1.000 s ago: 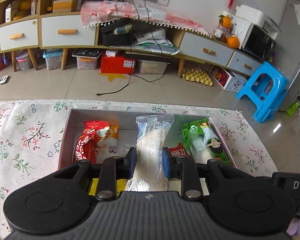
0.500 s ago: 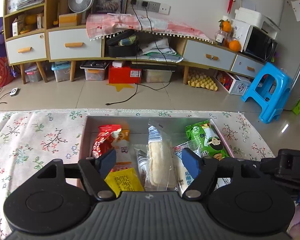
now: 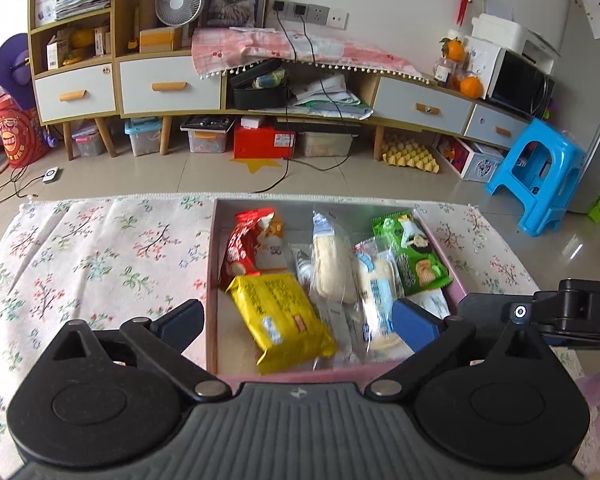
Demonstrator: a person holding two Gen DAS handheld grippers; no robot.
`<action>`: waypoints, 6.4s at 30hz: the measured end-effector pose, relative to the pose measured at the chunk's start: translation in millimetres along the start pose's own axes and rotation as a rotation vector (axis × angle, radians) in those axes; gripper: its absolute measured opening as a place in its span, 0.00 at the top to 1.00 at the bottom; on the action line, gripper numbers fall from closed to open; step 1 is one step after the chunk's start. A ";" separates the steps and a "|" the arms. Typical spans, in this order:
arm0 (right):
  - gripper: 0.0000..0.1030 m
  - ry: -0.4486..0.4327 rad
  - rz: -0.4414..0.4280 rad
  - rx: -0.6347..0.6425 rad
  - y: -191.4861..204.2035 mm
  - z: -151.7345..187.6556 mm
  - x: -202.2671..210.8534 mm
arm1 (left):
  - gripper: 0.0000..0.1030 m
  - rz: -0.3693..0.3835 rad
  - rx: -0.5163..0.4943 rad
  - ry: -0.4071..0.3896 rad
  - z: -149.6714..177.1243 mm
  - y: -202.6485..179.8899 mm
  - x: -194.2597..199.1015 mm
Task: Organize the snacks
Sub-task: 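Move both tools back toward the wafer stack and truffle wrapper, then grasp the wafer stack with left tool while right tool grasps the truffle wrapper, then carry the wafer stack and truffle wrapper over the pink box, then lower both items into the box and open both tools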
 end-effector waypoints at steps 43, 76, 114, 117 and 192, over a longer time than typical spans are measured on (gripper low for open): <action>0.00 0.049 0.159 0.557 -31.6 138.7 -19.2 | 0.00 -0.045 -0.190 0.110 126.2 16.9 -11.7; 0.00 0.012 0.158 0.569 -42.0 108.7 -37.5 | 0.47 -0.027 -0.059 0.063 88.4 -15.4 -36.0; 0.57 0.050 0.155 0.568 -11.1 102.9 -45.1 | 0.63 0.045 -0.002 0.157 89.8 4.8 -16.2; 0.70 0.050 0.165 0.551 -13.4 100.6 -43.9 | 0.63 0.051 -0.002 0.162 90.8 3.9 -15.9; 0.38 -0.026 0.001 -0.066 -48.8 -11.7 -34.9 | 0.25 0.095 0.080 -0.025 11.7 -31.5 -36.4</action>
Point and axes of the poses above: each gripper's, at about its wrist camera, not at the fingertips, and x roughly against the way its jaws point, y to its left, z to its underside, the point moved 10 cm from there along -x, roughly the way its jaws point, and after that the axes turned 5 degrees about x, right-handed, at the moved point
